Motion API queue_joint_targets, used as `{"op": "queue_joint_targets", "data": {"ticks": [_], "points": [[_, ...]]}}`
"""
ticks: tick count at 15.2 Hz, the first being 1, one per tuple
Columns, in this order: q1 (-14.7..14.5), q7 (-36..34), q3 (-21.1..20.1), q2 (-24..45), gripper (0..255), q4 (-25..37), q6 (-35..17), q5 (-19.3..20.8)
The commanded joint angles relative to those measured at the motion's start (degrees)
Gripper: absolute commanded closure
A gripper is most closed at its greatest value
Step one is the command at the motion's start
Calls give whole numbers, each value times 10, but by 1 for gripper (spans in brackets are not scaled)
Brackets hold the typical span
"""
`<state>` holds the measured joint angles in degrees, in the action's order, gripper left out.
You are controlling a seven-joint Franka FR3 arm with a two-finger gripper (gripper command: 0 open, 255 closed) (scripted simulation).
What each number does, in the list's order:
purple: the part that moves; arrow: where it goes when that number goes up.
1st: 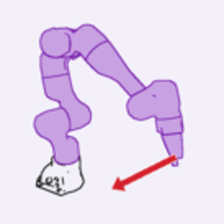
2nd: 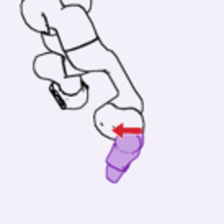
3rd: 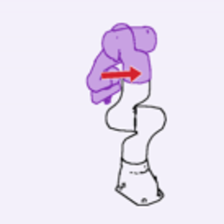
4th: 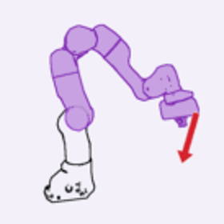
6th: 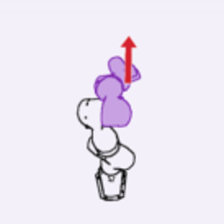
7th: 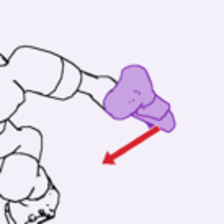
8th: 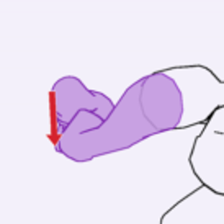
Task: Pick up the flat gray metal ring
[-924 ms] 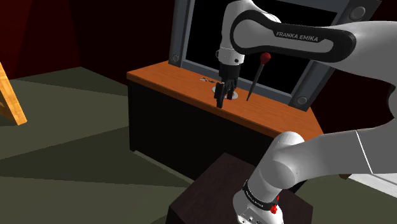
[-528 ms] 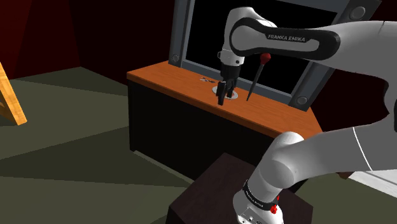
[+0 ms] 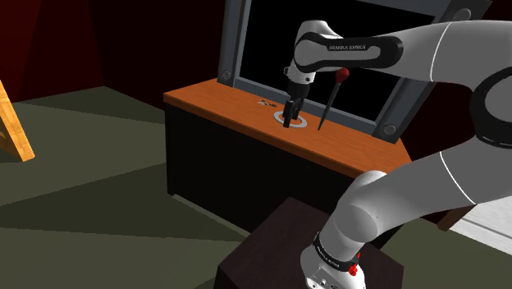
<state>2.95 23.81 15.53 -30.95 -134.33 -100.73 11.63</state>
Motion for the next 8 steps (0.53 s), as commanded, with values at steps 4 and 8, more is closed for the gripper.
{"op": "queue_joint_targets", "data": {"ticks": [4, 8], "points": [[3, 86, 64, 79, 0, 46, -54, -3], [0, 160, 112, 157, 0, 101, -89, -31]]}}
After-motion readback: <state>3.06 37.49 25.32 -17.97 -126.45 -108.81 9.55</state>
